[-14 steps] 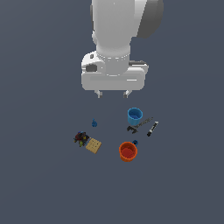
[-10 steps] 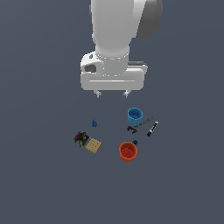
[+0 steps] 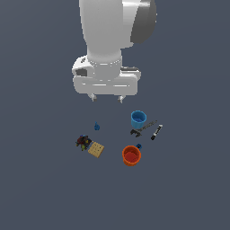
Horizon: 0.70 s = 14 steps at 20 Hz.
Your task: Pick up a designated object from a clutter of objects.
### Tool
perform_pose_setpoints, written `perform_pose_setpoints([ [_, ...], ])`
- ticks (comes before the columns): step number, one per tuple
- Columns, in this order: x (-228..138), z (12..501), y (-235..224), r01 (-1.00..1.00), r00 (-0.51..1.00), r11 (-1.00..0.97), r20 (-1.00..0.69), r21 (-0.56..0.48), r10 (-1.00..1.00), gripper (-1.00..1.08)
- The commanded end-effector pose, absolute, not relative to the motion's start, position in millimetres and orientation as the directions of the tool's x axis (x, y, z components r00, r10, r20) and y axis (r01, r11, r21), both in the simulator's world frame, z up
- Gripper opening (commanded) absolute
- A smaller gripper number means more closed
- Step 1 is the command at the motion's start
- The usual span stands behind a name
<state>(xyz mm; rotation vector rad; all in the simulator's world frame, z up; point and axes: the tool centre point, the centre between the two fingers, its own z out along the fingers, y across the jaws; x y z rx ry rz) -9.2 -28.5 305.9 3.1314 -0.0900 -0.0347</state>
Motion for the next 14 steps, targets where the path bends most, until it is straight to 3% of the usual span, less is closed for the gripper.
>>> perform_pose_setpoints([
  [1,-8,304,-29,-0.06,0.998,-0.998,-0.022,0.009,-0.06,1.0],
  [14,18,237,-69,-0.18,0.983,-0.984,-0.017,-0.011,-0.18,1.0],
])
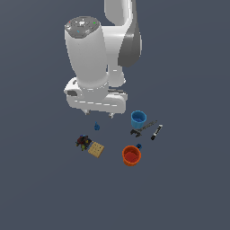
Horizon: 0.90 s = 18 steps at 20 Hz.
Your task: Pick up a designated object from a clutter of objects.
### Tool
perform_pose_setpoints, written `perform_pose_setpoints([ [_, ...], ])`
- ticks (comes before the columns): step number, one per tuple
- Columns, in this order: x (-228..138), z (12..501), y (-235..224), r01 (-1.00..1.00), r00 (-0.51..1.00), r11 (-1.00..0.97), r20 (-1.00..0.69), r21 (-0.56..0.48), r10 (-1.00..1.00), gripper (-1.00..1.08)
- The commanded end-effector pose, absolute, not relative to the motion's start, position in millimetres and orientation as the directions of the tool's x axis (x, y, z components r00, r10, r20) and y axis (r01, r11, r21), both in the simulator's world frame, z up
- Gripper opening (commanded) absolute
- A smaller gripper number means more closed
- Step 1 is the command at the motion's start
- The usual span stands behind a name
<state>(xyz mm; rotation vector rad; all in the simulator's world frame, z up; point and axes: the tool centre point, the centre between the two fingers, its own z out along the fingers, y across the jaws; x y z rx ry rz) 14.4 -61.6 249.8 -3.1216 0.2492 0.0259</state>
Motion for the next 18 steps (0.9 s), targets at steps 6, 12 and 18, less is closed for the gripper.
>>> perform_pose_setpoints([
  [6,30,175,-109,-0.288,0.958,-0.957,-0.012,-0.015,-0.288,1.0],
  [12,31,122,-143,-0.375,0.927,-0.927,-0.006,-0.01,-0.375,1.0],
  [18,28,90,-165,-0.425,0.905,-0.905,-0.002,-0.003,-0.425,1.0],
])
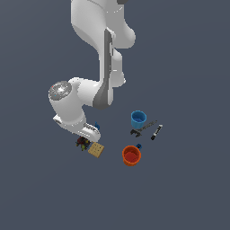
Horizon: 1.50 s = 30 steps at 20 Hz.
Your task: Pick up a designated object from a clutter of objects.
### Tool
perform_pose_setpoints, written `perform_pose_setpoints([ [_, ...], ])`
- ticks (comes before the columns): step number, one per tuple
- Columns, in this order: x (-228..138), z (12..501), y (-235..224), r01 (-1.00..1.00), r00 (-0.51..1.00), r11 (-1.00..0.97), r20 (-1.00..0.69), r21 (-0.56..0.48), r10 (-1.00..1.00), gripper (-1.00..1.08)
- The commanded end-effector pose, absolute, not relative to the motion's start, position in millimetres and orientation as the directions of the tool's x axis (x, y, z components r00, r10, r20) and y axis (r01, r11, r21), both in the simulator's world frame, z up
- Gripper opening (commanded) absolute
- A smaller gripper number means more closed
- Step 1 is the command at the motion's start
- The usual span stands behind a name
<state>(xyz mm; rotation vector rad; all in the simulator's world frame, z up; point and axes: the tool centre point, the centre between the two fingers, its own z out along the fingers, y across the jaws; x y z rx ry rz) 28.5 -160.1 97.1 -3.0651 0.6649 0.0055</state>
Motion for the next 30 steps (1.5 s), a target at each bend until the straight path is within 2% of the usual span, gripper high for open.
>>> perform_pose_setpoints([
  [1,28,87,-167,-0.43,0.903,-0.903,-0.001,-0.002,-0.43,1.0],
  [10,26,78,-171,-0.439,0.898,-0.898,-0.002,0.0,-0.439,1.0],
  [25,26,30,-172,-0.442,0.897,-0.897,0.0,0.0,-0.442,1.0],
  [26,26,30,-172,-0.442,0.897,-0.897,0.0,0.0,-0.442,-1.0],
  [30,26,30,-172,-0.442,0.897,-0.897,0.0,0.0,-0.442,-1.0],
])
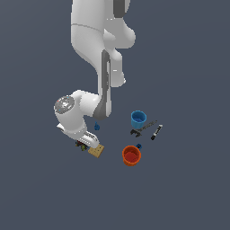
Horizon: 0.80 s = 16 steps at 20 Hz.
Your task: Pick up a designated object from a clutter of objects.
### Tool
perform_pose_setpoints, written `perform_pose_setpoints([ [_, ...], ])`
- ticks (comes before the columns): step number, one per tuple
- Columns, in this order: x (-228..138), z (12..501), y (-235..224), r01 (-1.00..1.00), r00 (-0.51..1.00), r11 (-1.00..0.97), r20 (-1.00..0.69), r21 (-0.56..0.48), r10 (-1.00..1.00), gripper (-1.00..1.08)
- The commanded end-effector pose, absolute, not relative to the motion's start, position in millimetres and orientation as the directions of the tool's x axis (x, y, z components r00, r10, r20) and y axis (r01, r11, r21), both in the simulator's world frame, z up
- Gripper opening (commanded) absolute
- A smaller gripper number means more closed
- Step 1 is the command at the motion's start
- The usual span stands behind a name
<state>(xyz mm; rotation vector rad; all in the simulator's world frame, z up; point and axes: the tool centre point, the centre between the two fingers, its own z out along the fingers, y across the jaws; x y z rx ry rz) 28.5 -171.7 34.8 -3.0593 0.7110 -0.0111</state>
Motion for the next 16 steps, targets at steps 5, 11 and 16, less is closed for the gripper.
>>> perform_pose_setpoints([
  [5,26,30,-172,-0.442,0.897,-0.897,0.0,0.0,-0.442,-1.0],
  [11,27,41,-169,-0.441,0.897,-0.897,0.008,-0.002,-0.441,-1.0],
  [16,22,56,-160,-0.441,0.897,-0.897,0.008,-0.002,-0.441,-1.0],
])
